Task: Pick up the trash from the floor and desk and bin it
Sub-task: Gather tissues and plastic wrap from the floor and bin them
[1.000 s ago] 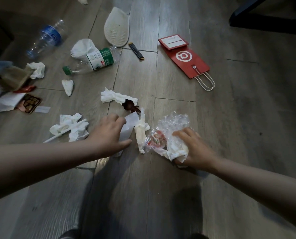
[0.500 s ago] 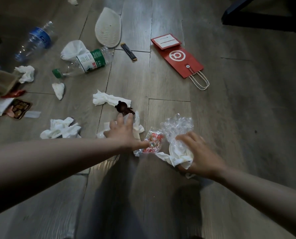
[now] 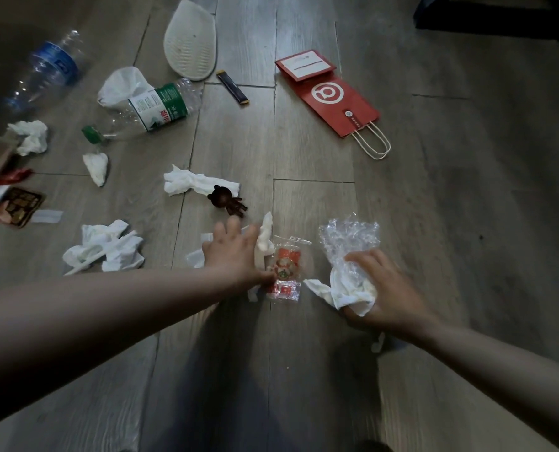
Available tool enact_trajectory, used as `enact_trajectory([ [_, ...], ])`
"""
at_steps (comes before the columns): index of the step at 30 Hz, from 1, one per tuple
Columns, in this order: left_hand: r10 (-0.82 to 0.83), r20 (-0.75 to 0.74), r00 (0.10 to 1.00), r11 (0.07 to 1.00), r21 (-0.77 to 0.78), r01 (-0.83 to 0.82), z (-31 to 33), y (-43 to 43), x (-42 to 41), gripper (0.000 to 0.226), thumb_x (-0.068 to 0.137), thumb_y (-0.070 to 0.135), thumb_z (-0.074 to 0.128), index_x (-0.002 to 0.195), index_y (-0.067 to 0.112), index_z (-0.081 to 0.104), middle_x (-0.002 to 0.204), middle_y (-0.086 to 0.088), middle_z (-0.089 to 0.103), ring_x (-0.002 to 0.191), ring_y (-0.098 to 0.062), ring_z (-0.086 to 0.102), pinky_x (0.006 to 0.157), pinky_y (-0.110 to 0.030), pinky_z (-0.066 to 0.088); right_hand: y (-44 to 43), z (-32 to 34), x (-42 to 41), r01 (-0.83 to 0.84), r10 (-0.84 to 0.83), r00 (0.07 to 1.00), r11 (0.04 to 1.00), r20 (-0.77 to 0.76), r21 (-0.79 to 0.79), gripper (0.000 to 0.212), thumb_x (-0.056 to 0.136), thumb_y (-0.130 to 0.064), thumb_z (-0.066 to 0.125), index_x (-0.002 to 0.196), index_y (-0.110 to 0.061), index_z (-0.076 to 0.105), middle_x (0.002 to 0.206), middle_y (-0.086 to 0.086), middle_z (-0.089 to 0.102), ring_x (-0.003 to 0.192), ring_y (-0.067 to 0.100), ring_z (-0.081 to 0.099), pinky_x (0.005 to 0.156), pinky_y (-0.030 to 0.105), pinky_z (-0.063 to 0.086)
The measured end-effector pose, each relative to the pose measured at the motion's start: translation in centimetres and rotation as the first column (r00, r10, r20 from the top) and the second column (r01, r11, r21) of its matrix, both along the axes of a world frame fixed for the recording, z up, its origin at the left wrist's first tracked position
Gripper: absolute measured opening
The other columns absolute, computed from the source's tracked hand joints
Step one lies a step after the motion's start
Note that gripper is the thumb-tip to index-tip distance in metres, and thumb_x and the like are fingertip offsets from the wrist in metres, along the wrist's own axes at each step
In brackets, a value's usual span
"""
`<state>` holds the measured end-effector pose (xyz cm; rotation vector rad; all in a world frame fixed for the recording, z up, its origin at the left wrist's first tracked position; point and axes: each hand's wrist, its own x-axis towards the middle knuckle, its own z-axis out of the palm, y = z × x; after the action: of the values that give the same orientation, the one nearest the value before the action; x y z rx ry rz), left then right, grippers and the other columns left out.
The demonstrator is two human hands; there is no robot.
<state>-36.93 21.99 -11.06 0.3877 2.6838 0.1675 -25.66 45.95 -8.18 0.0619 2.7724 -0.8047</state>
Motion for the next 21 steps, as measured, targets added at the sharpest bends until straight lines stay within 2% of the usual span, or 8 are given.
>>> enact_trajectory([
  [6,0.047,0.052,0.998,0.986,0.16,-0.055,0.2,0.3,-0.2,0.071,0.067,0.05,0.077,0.126,0.026,0.045,0.121,-0.006,0.042,0.11,-0.027,0.043,0.087,-0.035,0.041,-0.5,0.3,-0.1,-0.023,0.023,1.0,1.0,-0.005,0.009,0.088,0.054,-0.069,0.054,0.13,-0.025,0.05,0.119,-0.008,0.045,0.106,0.011,0.046,0.078,0.022,0.034],
  [10,0.072,0.115,0.991,0.959,0.267,-0.101,0.0,0.3,-0.1,0.063,0.069,0.038,0.08,0.122,0.022,0.051,0.117,-0.004,0.049,0.1,-0.022,0.051,0.074,-0.029,0.04,-1.0,0.4,-0.1,-0.027,0.027,1.0,1.0,-0.006,0.006,0.087,0.053,-0.067,0.055,0.13,-0.027,0.049,0.119,-0.009,0.044,0.108,0.013,0.046,0.081,0.023,0.034],
  [13,0.093,0.157,0.983,0.942,0.307,-0.138,0.0,0.2,-0.2,0.059,0.07,0.033,0.081,0.119,0.016,0.054,0.115,-0.005,0.054,0.092,-0.019,0.051,0.07,-0.028,0.04,-1.0,0.6,0.0,-0.022,0.022,1.0,1.0,0.0,-0.004,0.087,0.054,-0.068,0.056,0.131,-0.028,0.048,0.119,-0.01,0.043,0.11,0.014,0.046,0.082,0.025,0.037],
  [16,0.086,0.161,0.983,0.936,0.325,-0.135,0.3,0.2,0.0,0.069,0.07,0.027,0.081,0.128,0.018,0.045,0.124,-0.005,0.047,0.097,-0.018,0.049,0.075,-0.028,0.043,-1.1,0.6,0.0,-0.018,0.018,1.0,1.0,-0.002,-0.009,0.087,0.054,-0.069,0.055,0.131,-0.028,0.048,0.12,-0.009,0.044,0.11,0.014,0.046,0.081,0.027,0.039],
  [19,-0.009,0.17,0.985,0.949,0.312,-0.045,0.8,0.6,-0.1,0.094,0.074,0.024,0.079,0.145,0.033,0.018,0.137,-0.006,0.031,0.109,-0.023,0.05,0.084,-0.032,0.051,-1.0,0.5,0.0,-0.016,0.016,1.0,1.0,-0.011,-0.001,0.086,0.054,-0.067,0.055,0.131,-0.028,0.048,0.119,-0.009,0.044,0.109,0.015,0.047,0.078,0.027,0.039],
  [21,-0.074,0.183,0.98,0.965,0.259,0.024,0.9,0.8,-0.5,0.094,0.076,0.024,0.076,0.146,0.037,0.015,0.137,-0.008,0.028,0.109,-0.026,0.051,0.089,-0.038,0.053,-0.8,0.5,-0.1,-0.014,0.014,1.0,1.0,-0.011,-0.004,0.087,0.053,-0.066,0.055,0.131,-0.027,0.048,0.12,-0.008,0.044,0.109,0.015,0.046,0.078,0.026,0.038],
])
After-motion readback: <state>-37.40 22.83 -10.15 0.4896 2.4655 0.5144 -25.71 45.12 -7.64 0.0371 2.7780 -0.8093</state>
